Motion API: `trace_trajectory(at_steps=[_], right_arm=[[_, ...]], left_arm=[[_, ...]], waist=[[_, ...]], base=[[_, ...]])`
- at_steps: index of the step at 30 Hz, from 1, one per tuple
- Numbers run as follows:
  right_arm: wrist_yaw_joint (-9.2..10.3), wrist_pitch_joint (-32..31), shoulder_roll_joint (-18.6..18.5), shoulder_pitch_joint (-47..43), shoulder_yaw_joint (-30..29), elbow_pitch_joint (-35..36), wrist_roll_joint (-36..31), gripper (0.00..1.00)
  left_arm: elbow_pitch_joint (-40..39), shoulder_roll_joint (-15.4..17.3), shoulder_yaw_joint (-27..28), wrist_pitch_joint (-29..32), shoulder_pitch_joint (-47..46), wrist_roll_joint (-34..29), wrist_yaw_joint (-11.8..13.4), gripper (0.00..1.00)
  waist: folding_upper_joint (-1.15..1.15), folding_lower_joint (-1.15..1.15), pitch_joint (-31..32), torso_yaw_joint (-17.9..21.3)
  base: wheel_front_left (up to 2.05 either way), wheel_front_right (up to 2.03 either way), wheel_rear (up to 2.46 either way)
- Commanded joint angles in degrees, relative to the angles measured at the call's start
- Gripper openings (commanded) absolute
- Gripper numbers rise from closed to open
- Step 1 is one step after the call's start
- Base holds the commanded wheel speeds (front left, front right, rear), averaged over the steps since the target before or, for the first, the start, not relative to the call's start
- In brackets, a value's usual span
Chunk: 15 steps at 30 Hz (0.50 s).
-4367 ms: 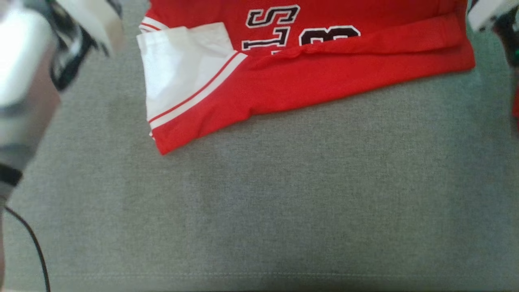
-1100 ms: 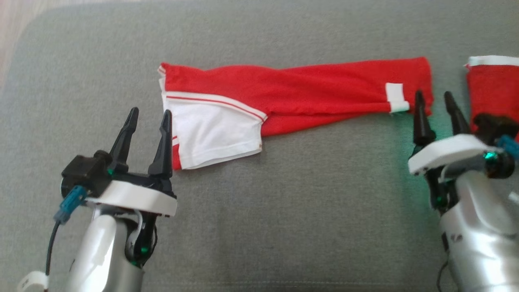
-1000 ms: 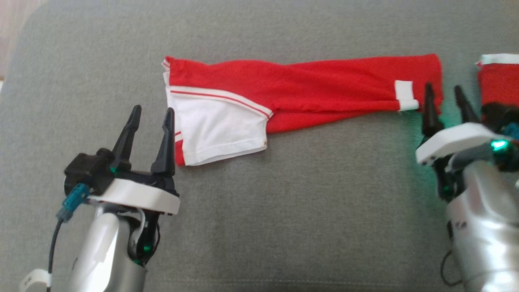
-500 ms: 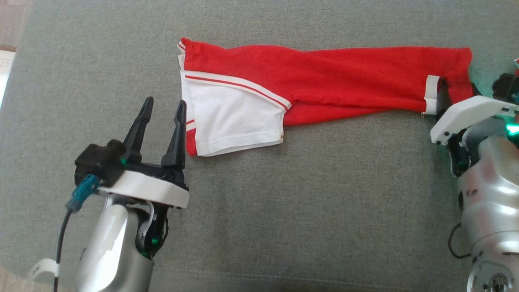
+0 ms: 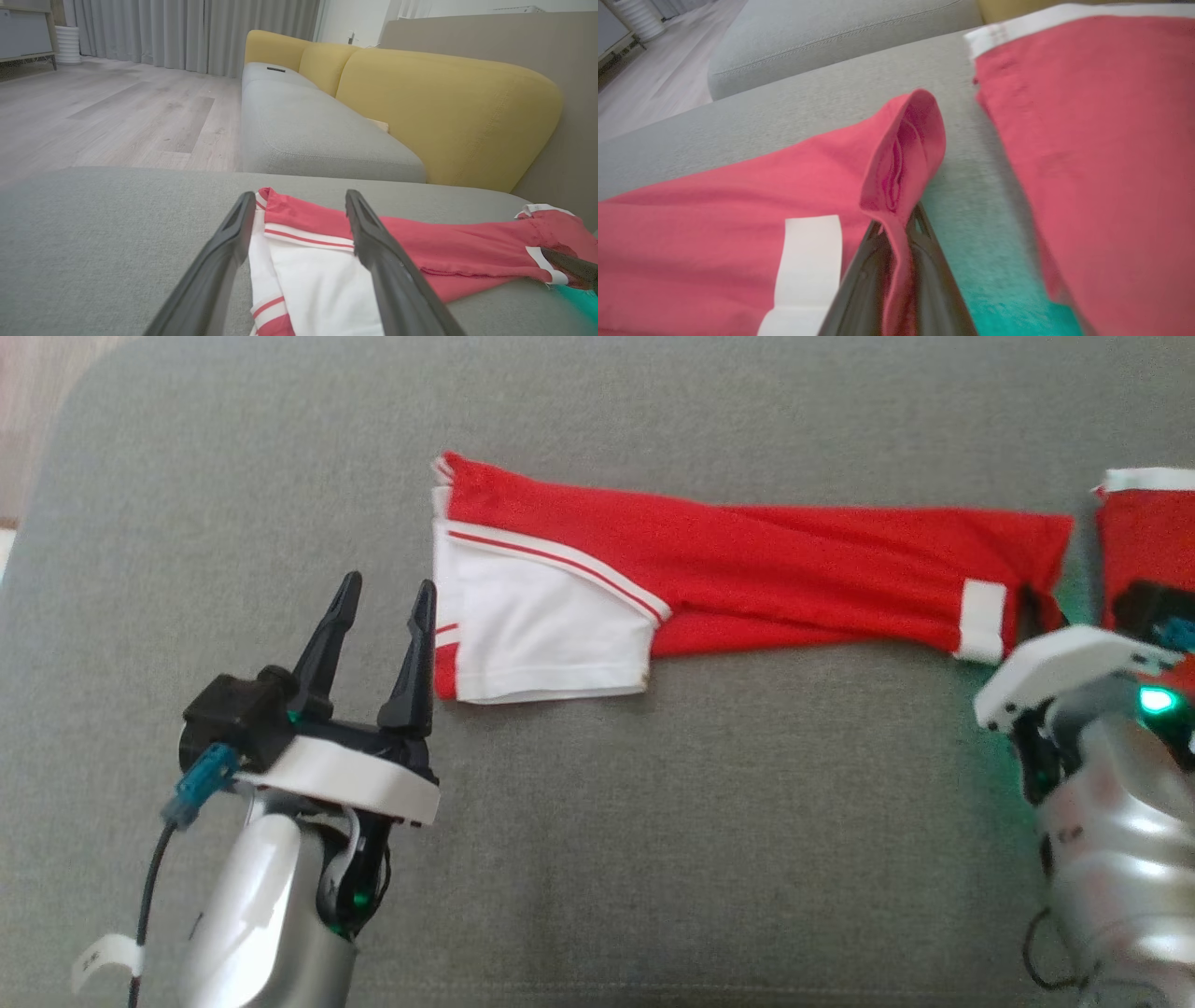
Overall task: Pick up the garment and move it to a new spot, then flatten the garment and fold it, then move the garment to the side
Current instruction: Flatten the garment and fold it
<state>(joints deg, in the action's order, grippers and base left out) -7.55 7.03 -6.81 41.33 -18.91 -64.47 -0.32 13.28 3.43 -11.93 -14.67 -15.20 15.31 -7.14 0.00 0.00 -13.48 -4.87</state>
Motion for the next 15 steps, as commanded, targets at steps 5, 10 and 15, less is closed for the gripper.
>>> trace_trajectory(at_steps=[5,10,15], right_arm=[[0.06,2.2,-2.0,-2.0,-0.6,2.5,0.7,0.0],[0.06,3.4,0.1,-2.5,0.8,4.6,2.1,0.0],[0.06,4.1,2.7,-1.8,4.5,8.2,4.3,0.0]], left_arm=[[-1.6,1.0,1.8,-0.3,0.6,0.6,-0.3,1.0],[-1.4,0.9,1.5,-0.3,1.7,0.6,-0.3,1.0],[-1.1,0.9,0.7,-0.3,2.3,0.8,-0.3,1.0]], waist=[[0.0,0.0,3.0,1.7],[0.0,0.0,4.6,2.1],[0.0,0.0,5.8,1.6]], base=[[0.0,0.0,0.0],[0.0,0.0,0.0],[0.0,0.0,0.0]])
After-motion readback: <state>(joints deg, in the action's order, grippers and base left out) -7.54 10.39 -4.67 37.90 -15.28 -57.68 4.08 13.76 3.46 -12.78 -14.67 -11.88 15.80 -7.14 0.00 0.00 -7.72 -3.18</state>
